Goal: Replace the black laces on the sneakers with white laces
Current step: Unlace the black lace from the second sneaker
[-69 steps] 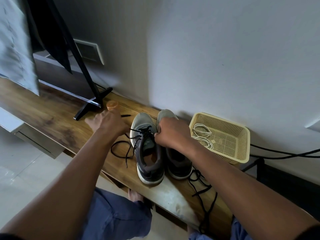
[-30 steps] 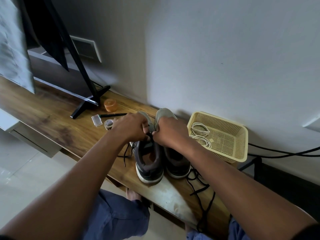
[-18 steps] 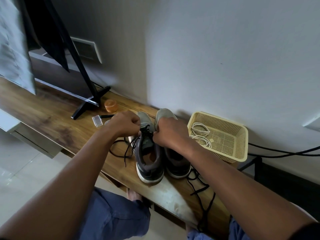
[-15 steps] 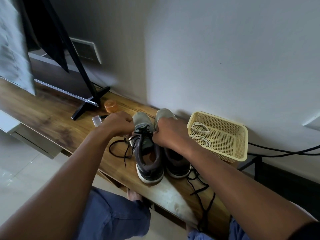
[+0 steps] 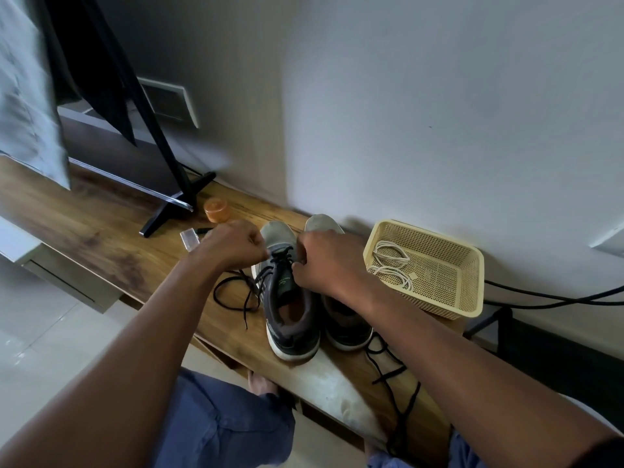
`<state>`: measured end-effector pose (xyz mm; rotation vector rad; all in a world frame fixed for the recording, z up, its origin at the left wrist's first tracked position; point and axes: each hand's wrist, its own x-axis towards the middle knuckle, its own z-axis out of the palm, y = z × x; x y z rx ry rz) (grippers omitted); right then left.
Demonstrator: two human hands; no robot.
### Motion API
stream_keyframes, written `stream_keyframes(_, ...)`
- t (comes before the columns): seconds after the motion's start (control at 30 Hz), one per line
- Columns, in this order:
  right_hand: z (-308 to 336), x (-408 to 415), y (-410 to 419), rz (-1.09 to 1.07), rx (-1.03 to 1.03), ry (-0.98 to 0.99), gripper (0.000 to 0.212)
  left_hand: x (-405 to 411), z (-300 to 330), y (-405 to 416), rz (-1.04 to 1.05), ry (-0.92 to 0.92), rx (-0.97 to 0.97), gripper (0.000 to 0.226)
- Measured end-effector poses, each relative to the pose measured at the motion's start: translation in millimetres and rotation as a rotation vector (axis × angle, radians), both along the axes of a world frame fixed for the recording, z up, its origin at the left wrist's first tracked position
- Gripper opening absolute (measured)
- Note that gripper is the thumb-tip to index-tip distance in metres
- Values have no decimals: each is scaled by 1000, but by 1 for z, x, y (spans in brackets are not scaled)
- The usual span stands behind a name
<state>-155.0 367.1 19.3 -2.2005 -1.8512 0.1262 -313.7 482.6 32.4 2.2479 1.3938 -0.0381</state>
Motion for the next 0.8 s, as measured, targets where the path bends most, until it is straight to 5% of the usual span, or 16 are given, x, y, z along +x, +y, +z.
stream_keyframes(0.13, -5, -9, -4, 127, 87, -68, 20, 10, 2, -8, -22, -46, -227, 16)
stream_keyframes(0.37, -15, -21, -2, 187, 133, -204, 10, 12, -2, -9, 74, -103, -355, 7)
stream_keyframes(0.8, -22, -24, -1, 46, 228, -135, 8, 11, 3, -10, 176, -112, -469, 8)
